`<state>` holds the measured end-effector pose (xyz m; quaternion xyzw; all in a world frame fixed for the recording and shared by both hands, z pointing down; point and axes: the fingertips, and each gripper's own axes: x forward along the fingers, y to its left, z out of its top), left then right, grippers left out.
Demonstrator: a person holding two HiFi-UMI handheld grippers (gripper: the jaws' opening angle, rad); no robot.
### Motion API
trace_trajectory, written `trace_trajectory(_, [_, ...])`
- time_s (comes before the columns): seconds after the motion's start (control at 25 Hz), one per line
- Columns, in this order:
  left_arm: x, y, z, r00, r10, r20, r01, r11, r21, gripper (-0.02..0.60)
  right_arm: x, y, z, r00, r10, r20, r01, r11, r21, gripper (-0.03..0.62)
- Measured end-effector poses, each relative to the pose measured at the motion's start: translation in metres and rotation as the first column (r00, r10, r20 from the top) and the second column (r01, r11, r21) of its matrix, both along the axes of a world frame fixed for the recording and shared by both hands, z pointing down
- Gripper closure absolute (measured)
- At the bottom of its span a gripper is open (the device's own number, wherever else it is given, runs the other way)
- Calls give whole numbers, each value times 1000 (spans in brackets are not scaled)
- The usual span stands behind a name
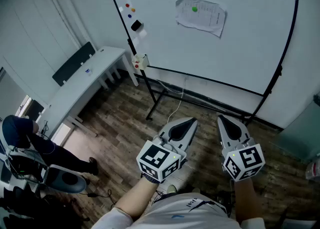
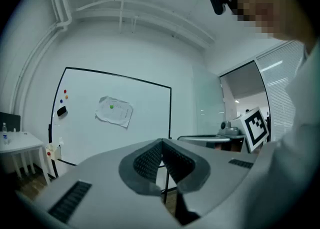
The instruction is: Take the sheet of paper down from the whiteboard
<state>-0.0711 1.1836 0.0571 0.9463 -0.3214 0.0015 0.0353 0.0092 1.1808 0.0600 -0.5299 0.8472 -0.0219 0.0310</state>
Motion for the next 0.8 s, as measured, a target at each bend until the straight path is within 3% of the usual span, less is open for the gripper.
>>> trace_trajectory(0.32, [33, 25, 19, 1000, -4, 14, 4, 1000, 1, 569, 32, 23, 18, 1000, -8, 22, 8, 1000, 3, 582])
trace_trajectory(0.68, [32, -52, -1, 999, -54, -7, 54, 998, -21, 569, 41, -45, -12, 995, -45, 90, 45, 999, 9, 580])
trace_trajectory(0.8, [32, -48, -9, 999, -50, -18, 50, 999, -4, 569, 44, -32, -19, 996, -18, 91, 17, 1000, 17, 580])
